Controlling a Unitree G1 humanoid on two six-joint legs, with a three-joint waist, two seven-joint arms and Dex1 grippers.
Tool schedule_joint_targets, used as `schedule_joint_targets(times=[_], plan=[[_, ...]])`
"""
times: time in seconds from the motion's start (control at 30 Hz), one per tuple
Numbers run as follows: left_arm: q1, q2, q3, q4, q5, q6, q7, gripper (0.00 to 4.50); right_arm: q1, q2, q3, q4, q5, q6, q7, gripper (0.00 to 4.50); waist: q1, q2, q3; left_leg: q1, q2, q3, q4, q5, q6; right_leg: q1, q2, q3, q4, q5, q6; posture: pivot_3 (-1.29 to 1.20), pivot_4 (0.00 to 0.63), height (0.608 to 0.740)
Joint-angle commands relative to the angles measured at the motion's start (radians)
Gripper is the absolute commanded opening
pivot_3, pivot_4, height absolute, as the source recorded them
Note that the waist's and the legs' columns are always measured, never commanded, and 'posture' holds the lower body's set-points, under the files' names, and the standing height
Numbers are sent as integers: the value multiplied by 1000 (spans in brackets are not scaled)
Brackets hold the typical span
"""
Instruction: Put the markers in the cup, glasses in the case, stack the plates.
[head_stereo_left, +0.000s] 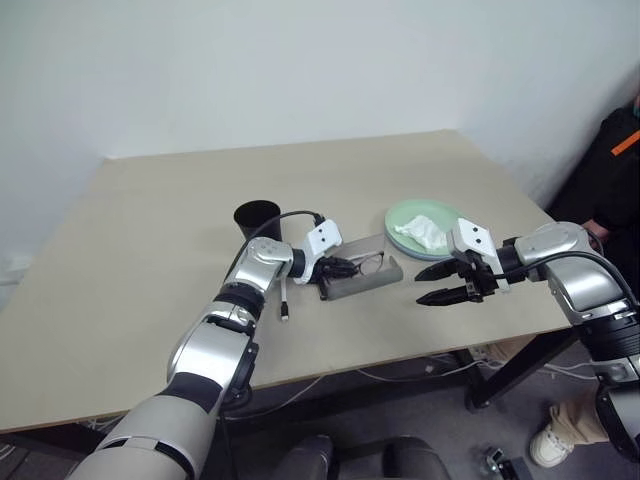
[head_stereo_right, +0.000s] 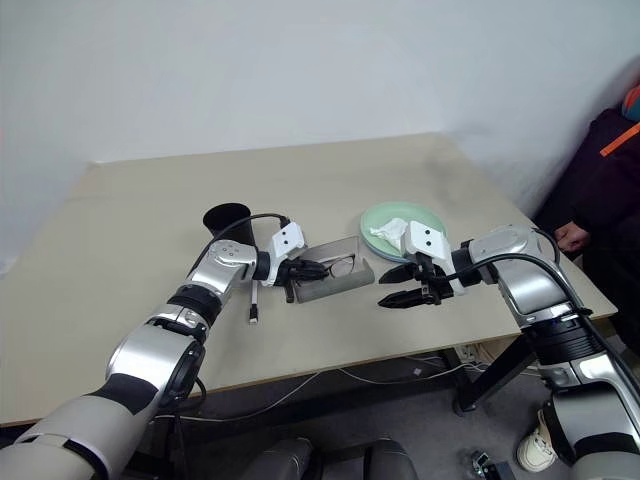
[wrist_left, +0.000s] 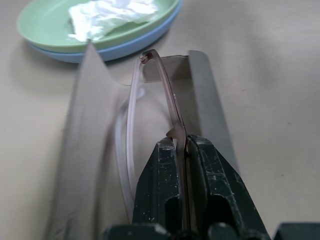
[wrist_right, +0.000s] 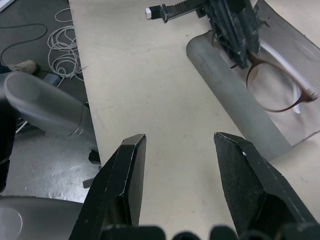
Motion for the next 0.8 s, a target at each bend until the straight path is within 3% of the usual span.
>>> schedule_joint_targets(times=[0.03, 0.3, 0.8], plan=[[17, -8, 2, -50, -16, 43, -70, 205, -9, -11, -18, -28, 14, -5, 7, 2350, 0, 0, 0, 0, 0, 0, 0, 0, 0, 0, 0, 0, 0, 0, 0, 0, 0, 740], [54, 23, -20, -193, -43, 252, -270, 205, -8, -27, -23, -17, 10, -17, 18, 2350, -3, 0, 0, 0, 0, 0, 0, 0, 0, 0, 0, 0, 0, 0, 0, 0, 0, 740], [84, 52, -42, -293, -52, 343, -307, 205, -17, -17, -18, -9, 8, -25, 14, 2350, -1, 0, 0, 0, 0, 0, 0, 0, 0, 0, 0, 0, 0, 0, 0, 0, 0, 740]])
